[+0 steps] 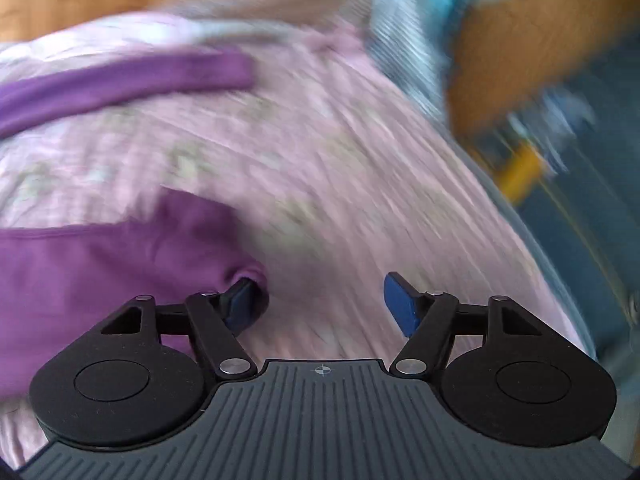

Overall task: Fold clothes
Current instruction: 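Release the sleeve with the right gripper and lift it away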

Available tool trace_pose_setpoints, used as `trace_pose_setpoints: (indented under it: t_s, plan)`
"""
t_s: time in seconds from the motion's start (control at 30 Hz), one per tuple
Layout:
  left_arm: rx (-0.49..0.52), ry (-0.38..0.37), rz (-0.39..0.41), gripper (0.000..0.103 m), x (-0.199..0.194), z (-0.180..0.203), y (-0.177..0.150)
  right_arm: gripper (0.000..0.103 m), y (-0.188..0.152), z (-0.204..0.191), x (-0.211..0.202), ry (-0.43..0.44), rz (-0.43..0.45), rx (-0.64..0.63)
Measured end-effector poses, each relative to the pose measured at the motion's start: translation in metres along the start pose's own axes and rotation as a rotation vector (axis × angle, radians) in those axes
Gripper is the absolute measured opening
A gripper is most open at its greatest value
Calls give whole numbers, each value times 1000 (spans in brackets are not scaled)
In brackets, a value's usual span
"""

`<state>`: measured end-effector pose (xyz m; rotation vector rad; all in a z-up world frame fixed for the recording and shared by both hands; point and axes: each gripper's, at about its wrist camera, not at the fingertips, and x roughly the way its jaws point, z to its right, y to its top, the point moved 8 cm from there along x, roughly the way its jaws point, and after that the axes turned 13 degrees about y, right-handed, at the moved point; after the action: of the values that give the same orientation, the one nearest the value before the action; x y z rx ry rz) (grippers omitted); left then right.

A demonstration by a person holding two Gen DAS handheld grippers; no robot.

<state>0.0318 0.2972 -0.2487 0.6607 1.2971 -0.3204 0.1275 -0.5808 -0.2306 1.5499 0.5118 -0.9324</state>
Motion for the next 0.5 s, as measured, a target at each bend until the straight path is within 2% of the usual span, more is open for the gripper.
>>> trace_pose_setpoints:
  t_s: [0.07,0.13,0.23,0.33,0.37,0.5]
  plan:
    - [-11,-2,-7,3,3,-3,-4,59,-21,23,5,80,-76,244]
    - [-21,-3,-10,3,7,-5,-7,55,-35,38,2,120,-95,364]
    - [-40,-12,-5,3,8,-7,-9,56,-33,41,-9,207,-55,358]
    - [-52,-20,-2,3,9,-6,-10,65,-28,43,-17,290,-12,357]
    - [-53,-24,-5,3,10,-5,-11,70,-24,47,-16,291,0,366]
    - [-62,-45,-16,3,17,-3,-14,73,-13,63,14,265,22,420]
